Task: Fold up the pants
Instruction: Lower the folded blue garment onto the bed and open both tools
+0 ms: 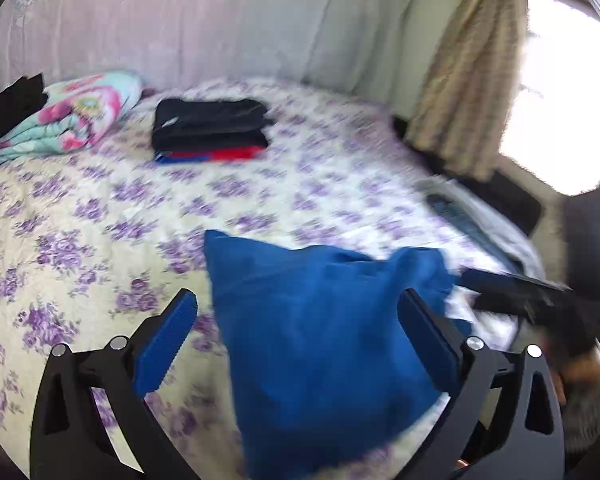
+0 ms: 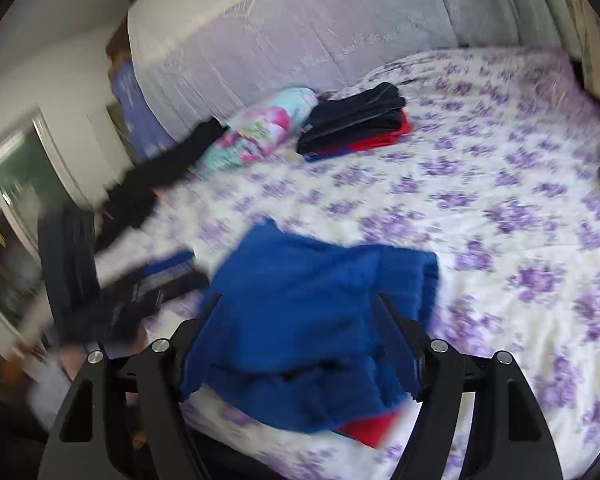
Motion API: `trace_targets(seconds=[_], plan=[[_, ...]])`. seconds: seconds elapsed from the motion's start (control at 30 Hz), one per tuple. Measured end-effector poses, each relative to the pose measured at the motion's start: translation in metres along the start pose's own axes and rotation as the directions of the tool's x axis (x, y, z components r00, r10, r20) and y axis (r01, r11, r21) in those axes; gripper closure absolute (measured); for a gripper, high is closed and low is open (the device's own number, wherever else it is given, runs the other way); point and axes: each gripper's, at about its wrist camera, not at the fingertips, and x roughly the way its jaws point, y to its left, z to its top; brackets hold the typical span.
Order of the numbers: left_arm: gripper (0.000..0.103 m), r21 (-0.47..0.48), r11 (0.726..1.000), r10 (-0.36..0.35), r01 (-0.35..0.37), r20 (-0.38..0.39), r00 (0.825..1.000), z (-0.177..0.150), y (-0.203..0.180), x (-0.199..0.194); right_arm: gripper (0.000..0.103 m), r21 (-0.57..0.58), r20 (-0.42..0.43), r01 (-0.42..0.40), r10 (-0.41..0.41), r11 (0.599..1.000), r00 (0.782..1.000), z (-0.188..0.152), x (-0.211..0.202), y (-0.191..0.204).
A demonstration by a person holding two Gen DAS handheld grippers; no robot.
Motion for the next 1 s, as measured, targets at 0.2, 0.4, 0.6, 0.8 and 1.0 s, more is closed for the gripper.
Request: trace_targets(seconds=[0.2, 0.4, 0.6, 0.8, 1.0], plan=[[0.004, 0.037, 0.987, 0.158, -0.154, -0.125, 0.980, -0.010, 0.011, 0.062, 0.020, -0.028, -0.140, 0.157, -0.159, 0.987, 0.977, -0.070, 0.038, -0.029], [0.004, -0.099, 0.992, 0.061, -0.074, -0.126, 0.990, -0.011, 0.037, 0.039, 0.019, 0.012, -0.068, 0.075, -0.074, 0.997, 0.995, -0.061, 0.010, -0.035], [0.004, 0.018, 0.985, 0.171, -0.171, -0.056, 0.984, -0.007, 0.024, 0.010, 0.018, 0.045, 0.143, 0.069, -0.075, 0.997, 0.987, -0.017, -0.035, -0.030], [0.004, -0.050, 0.989, 0.132, -0.138, -0.114, 0.985, -0.015, 0.035, 0.024, 0.018, -0.010, 0.133, 0.163, -0.160, 0.987, 0.978, -0.014, -0.029, -0.029], [0.004, -0.089, 0.989, 0.103, -0.119, -0.166, 0.981, -0.008, 0.044, 0.045, 0.018, -0.193, 0.072, 0.230, -0.220, 0.954, 0.973, -0.039, -0.009, 0.002]])
